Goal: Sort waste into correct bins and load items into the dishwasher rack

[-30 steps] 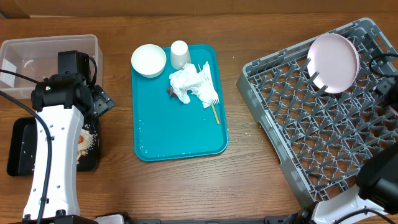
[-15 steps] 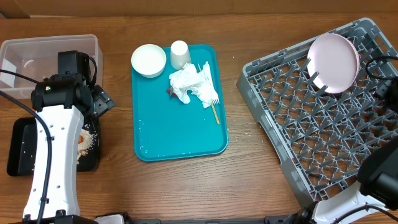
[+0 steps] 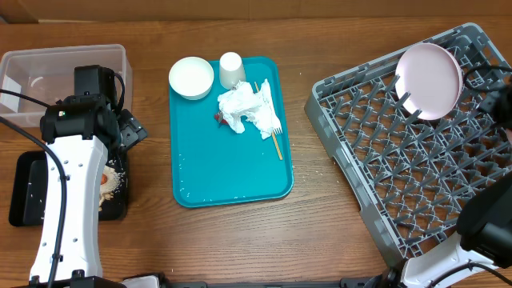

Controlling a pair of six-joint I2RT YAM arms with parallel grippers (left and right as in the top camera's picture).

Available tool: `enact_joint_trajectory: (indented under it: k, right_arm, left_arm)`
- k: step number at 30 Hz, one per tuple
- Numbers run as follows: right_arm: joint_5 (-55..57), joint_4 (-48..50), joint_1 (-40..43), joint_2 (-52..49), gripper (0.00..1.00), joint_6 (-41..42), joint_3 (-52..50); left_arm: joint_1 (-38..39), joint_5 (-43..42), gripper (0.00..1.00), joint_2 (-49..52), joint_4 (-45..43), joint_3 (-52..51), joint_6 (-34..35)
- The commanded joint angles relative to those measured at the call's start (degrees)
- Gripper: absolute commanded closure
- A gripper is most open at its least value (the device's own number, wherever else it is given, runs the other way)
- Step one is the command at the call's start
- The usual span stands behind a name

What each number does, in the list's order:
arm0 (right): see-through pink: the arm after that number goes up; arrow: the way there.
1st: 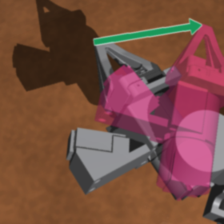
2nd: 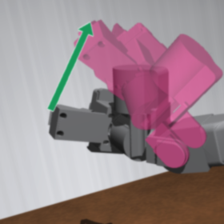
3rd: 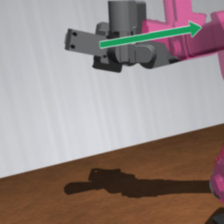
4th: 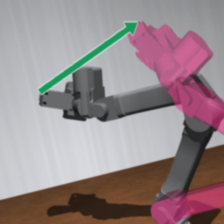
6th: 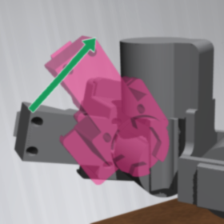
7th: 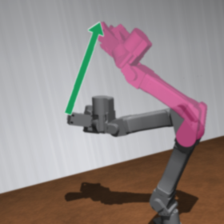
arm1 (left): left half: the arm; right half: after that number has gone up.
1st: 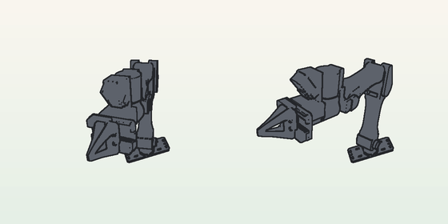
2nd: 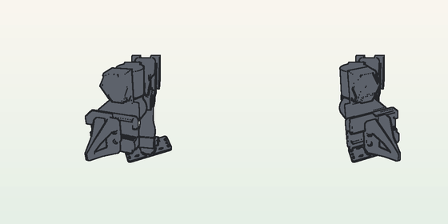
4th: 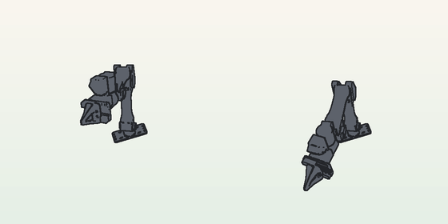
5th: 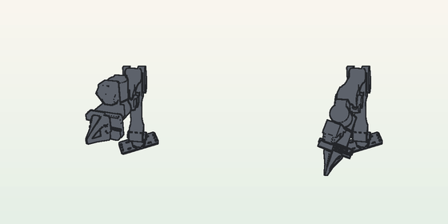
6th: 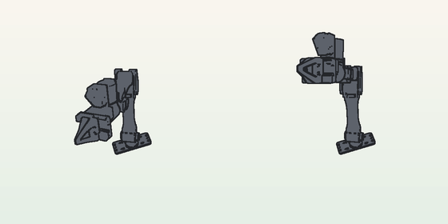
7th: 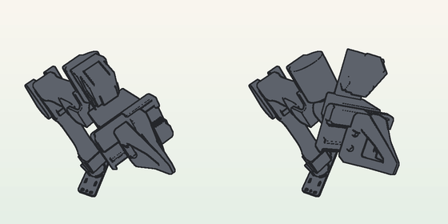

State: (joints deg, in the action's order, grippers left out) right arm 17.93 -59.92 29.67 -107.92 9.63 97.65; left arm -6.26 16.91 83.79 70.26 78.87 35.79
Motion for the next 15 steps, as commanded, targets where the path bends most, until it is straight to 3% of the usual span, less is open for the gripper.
enact_joint_trajectory:
  k: [1, 5, 9, 15]
  right_arm:
    - [4.6, -0.5, 1.3, 0.2, 0.36, 5.4, 4.5]
    - [0.0, -0.5, 4.2, 0.2, 0.48, 9.2, 4.7]
    - [-9.7, 1.1, 5.8, -0.3, 0.46, -1.7, 4.7]
    - [-9.0, 0.2, 5.7, -4.5, 0.38, -2.7, 4.7]
  left_arm:
    - [-0.1, 0.0, 0.00, -0.2, -0.1, 0.6, -0.7]
    - [-0.1, 0.0, 0.00, -0.2, -0.1, 0.6, -0.7]
    - [-0.1, 0.0, 0.00, -0.2, -0.1, 0.6, -0.7]
    - [-0.1, 0.0, 0.00, -0.2, -0.1, 0.6, -0.7]
